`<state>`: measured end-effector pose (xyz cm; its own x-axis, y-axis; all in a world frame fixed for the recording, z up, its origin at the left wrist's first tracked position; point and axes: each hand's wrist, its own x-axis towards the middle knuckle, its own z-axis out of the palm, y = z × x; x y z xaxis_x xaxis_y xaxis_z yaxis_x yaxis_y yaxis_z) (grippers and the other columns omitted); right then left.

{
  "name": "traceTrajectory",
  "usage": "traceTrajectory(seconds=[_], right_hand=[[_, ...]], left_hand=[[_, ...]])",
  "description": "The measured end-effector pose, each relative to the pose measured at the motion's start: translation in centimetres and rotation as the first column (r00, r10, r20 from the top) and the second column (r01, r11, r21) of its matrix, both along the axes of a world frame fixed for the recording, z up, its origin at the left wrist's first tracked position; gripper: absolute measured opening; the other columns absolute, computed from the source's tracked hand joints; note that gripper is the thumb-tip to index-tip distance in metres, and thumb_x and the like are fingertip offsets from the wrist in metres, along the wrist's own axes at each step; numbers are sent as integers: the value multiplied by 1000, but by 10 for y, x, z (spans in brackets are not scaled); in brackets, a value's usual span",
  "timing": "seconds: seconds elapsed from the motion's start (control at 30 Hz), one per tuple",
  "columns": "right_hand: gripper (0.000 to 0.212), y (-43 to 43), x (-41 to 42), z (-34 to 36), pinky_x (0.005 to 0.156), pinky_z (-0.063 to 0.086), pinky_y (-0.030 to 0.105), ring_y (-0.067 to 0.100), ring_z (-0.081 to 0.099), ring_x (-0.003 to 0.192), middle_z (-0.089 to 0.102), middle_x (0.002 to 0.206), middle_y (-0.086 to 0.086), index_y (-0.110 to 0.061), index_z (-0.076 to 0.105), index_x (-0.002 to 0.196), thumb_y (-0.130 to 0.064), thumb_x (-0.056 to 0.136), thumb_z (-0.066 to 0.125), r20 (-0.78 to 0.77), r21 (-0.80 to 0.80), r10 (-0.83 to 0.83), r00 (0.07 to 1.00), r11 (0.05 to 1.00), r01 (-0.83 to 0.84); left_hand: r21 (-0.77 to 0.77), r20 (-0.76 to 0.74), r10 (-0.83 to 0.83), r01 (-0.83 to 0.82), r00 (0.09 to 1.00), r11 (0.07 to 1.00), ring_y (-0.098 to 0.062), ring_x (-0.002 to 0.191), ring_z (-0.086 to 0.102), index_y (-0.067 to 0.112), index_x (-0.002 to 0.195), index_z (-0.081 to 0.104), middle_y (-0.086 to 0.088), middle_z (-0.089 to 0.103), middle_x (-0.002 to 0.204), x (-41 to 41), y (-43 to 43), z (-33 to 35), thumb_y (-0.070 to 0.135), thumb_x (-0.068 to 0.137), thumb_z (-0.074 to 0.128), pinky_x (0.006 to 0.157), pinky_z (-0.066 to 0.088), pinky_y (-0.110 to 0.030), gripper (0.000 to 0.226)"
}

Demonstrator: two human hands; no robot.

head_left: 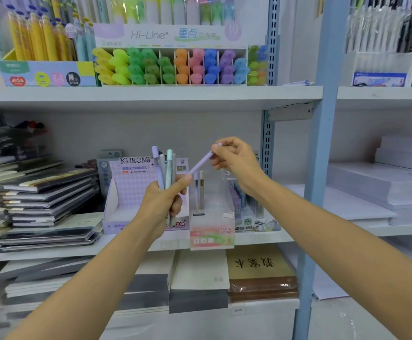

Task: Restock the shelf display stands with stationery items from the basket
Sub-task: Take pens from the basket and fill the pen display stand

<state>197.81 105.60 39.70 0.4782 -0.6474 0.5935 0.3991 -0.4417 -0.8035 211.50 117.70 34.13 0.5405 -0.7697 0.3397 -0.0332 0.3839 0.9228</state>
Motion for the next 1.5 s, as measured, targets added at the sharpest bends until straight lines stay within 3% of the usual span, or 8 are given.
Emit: traceTrajectory(seconds=[0.13,0.3,0.57,0.83,1.03,1.13,1.27,1.5], right_hand=[[8,-1,-15,-6,60,55,24,17,64,62,69,78,13,-2,56,93,-3,90,63,-72,9,67,995,998,-66],[12,-2,-32,-18,75,56,24,18,70,81,74,92,12,-7,65,102,-9,90,65,-366,-86,226,903,958,-274],[21,8,-30,-27,77,54,24,15,68,86,74,95,5,0,65,105,-17,93,63,-475,-149,154,867,956,-251],[18,32,-16,4,66,49,15,0,64,76,70,87,-3,-11,69,106,-18,90,68,-180,-282,5,984,958,-56],[14,23,-14,11,65,51,19,9,62,73,67,90,10,-4,61,106,-13,95,59,-105,-247,-89,991,967,61],[8,10,-18,13,63,51,19,9,61,67,65,91,13,-4,52,104,-11,99,51,-20,-174,-179,984,970,173],[3,-7,-11,-3,66,53,21,13,62,69,67,92,17,-6,50,100,-9,99,50,-185,-256,-307,934,932,255],[3,-19,13,-30,81,56,42,20,68,80,70,86,10,-7,54,98,-10,97,54,-300,-473,-455,838,834,284]], left_hand=[[-116,-222,22,-48,975,992,-7,33,27,8,79,63,2,57,61,0,1,6,19,81,75,35,21,-15,17],[-219,-359,9,-93,933,971,-6,33,28,13,80,63,1,71,73,-7,3,13,21,82,75,33,23,-16,15],[-280,-224,86,-149,971,948,-9,33,26,19,78,72,4,50,47,-27,4,10,23,82,76,34,23,-17,7],[-164,85,114,-99,990,981,-6,30,28,15,78,69,7,52,39,-42,1,15,16,83,74,32,25,-16,7],[-137,56,158,-149,986,979,-7,32,27,6,89,69,2,68,64,-28,-1,13,28,88,69,33,25,-16,22],[-108,-18,166,-167,986,980,-8,34,26,9,90,70,6,53,59,-16,0,9,32,91,64,33,22,-17,24],[17,-82,107,-106,991,994,-11,36,23,15,91,59,3,42,60,-6,-4,2,30,88,61,39,16,-19,15],[76,137,75,-86,988,993,-12,36,22,12,79,49,0,36,55,0,-15,-14,25,93,61,35,21,-19,23]])
